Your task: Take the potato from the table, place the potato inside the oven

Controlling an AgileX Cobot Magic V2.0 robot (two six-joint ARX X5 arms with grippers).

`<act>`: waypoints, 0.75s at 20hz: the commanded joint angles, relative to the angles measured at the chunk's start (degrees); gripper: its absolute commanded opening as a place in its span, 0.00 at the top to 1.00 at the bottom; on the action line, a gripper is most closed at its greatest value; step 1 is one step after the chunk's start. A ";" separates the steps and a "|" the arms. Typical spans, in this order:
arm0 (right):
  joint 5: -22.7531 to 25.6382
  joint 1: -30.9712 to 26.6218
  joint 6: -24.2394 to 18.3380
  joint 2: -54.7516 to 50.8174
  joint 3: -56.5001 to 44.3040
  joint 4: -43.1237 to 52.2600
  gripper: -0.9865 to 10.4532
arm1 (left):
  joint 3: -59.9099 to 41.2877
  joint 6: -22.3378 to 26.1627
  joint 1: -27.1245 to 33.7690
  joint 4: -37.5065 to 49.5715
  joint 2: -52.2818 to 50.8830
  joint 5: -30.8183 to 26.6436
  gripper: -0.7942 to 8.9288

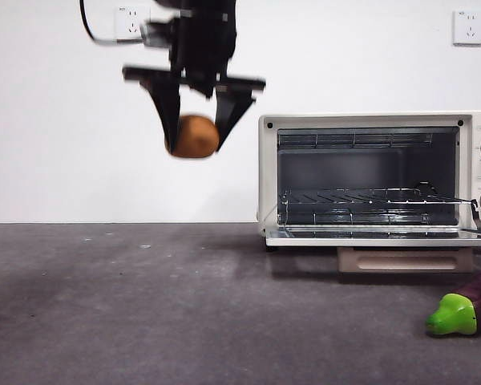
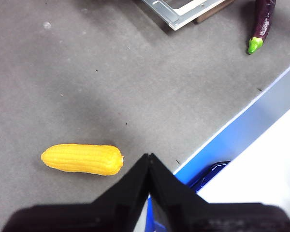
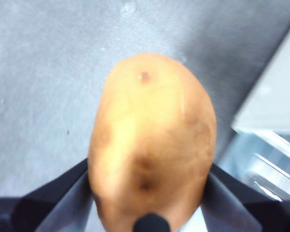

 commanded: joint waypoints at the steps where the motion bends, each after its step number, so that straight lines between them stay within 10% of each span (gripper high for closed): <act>1: 0.70 0.81 0.00 0.61 0.68 -1.29 0.89 | -0.46 0.20 -0.04 0.28 -0.07 0.00 0.92; 5: -2.32 2.45 -0.61 -0.33 -0.55 -1.51 0.89 | -0.46 0.15 -0.04 0.28 -0.07 0.02 0.92; 15: 20.04 2.93 4.76 -30.23 -46.45 -1.46 0.89 | -0.46 -1.33 -0.04 0.31 -0.07 -0.22 0.92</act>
